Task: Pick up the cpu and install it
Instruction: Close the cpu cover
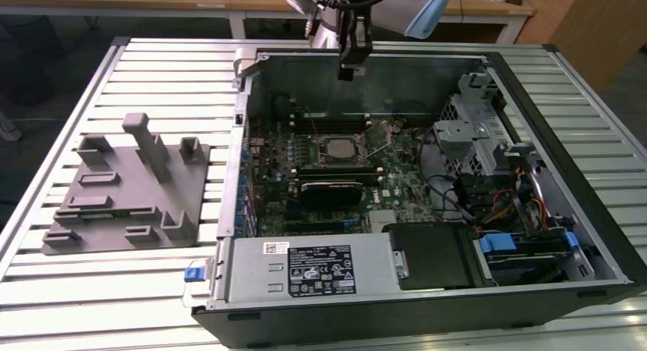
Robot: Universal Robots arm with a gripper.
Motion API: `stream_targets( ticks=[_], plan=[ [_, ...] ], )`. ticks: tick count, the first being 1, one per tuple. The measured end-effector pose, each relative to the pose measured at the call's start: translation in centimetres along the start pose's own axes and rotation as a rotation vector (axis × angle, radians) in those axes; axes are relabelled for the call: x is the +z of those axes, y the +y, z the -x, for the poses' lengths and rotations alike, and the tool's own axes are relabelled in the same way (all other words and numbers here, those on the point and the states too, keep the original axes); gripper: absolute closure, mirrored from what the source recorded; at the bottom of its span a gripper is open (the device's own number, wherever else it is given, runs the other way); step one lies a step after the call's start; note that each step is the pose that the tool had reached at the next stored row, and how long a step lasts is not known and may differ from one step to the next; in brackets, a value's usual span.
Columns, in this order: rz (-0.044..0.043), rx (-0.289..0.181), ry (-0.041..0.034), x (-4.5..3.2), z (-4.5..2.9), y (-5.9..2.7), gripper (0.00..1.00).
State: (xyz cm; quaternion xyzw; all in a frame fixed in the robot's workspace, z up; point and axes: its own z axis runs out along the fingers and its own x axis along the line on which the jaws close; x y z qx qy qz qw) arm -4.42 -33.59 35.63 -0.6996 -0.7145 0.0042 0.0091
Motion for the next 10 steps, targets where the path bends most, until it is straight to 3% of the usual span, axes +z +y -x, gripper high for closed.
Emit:
stream_targets(
  ticks=[10],
  plan=[
    [-0.0041,0.0,0.0002,-0.64,0.0,-0.01,0.89]
  ],
)
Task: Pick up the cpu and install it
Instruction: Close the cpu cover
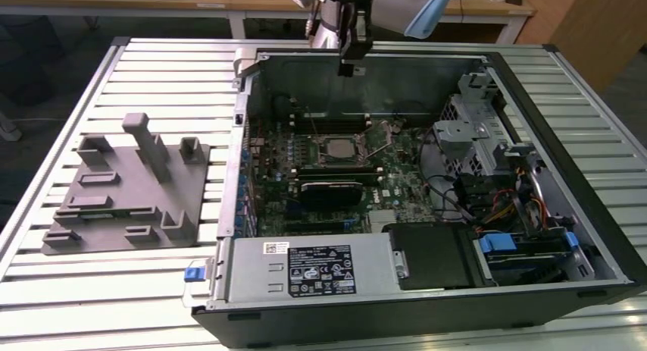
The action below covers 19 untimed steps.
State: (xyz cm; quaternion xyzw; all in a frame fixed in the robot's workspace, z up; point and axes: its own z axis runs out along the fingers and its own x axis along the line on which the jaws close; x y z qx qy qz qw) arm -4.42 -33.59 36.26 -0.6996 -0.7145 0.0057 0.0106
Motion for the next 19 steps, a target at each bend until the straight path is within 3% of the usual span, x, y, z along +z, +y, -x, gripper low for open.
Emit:
stream_targets(
  ticks=[19],
  plan=[
    [-0.0058,0.0,0.0,-1.25,-0.01,-0.03,0.89]
  ],
)
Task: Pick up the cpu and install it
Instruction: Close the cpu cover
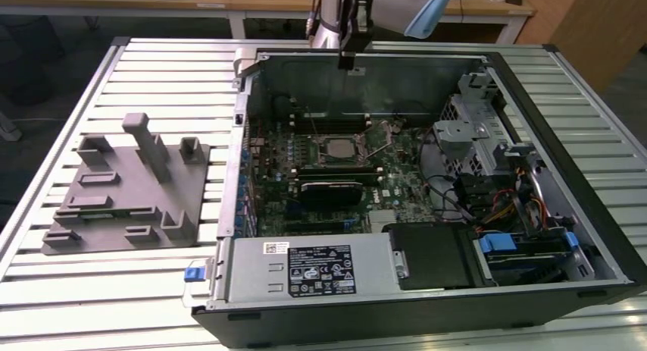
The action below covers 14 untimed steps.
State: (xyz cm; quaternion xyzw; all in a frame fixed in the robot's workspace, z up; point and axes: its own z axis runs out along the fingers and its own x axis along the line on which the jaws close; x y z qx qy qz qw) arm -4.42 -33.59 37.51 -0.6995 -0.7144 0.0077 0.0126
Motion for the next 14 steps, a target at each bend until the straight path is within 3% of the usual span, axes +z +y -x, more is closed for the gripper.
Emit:
stream_targets(
  ticks=[4,14],
  plan=[
    [-0.002,0.0,0.0002,-0.39,0.0,-0.01,0.89],
    [0.0001,0.0,0.0002,-0.2,0.3,0.0,0.89]
  ],
)
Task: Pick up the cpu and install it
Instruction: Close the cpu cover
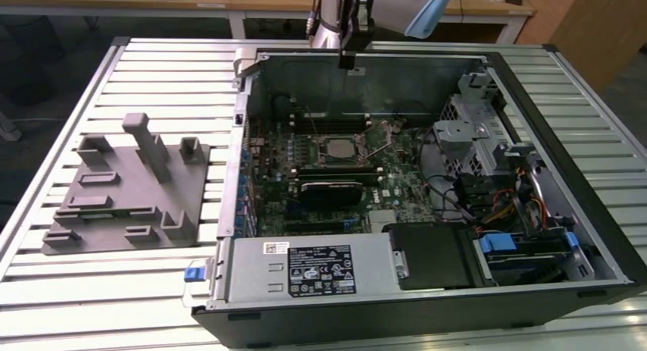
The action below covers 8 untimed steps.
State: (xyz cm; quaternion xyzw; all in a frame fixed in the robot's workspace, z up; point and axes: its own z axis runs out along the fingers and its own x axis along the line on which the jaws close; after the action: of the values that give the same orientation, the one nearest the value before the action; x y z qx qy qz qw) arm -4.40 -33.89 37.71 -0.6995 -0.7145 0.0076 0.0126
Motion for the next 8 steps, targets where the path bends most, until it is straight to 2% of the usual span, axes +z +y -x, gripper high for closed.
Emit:
stream_targets(
  ticks=[8],
  plan=[
    [0.0002,0.0,0.0003,0.12,0.01,0.22,0.89]
  ],
)
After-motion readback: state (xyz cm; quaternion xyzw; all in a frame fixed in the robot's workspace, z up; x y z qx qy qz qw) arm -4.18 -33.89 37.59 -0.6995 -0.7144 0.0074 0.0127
